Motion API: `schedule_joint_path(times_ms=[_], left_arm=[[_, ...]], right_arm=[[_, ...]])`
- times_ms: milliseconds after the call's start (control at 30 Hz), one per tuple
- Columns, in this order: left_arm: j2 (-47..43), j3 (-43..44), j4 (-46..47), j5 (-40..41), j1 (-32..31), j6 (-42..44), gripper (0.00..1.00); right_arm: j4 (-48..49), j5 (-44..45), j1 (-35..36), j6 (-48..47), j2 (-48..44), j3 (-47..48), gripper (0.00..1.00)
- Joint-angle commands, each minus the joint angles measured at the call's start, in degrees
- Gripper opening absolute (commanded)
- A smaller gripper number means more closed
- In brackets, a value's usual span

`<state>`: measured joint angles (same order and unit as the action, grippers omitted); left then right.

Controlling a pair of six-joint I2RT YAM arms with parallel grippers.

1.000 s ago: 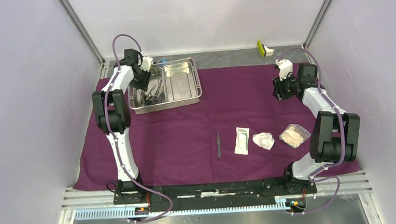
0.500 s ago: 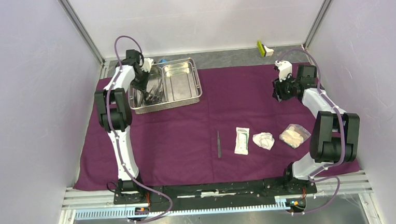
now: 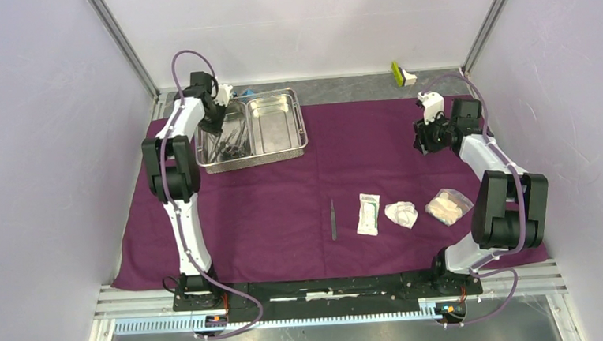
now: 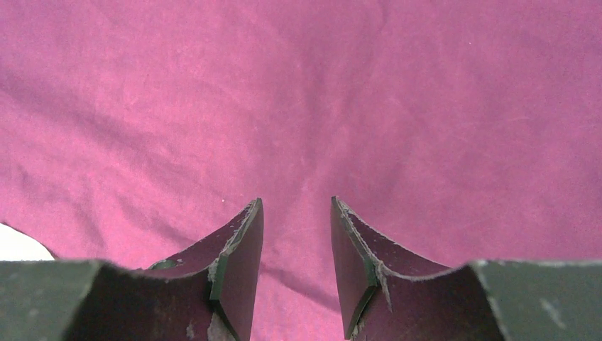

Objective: Open and lay out the surgical kit
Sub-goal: Pick up the medical item from the container.

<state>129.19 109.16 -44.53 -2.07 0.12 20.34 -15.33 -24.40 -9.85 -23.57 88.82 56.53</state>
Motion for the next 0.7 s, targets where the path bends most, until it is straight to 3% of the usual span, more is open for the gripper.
schedule_joint_path(times_ms=[0,667], left_arm=[[-7.7,3.5,0.2,-0.3,-0.2,-0.8,0.12],[-13.9,0.6,3.3,-7.9,-0.2,-4.8,0.05]], right_arm=[[0.2,-1.1,1.2,0.9,-2.4,2.7,0.46],[2.2,-0.4,13.4,2.1,-3.8,7.6,0.46]])
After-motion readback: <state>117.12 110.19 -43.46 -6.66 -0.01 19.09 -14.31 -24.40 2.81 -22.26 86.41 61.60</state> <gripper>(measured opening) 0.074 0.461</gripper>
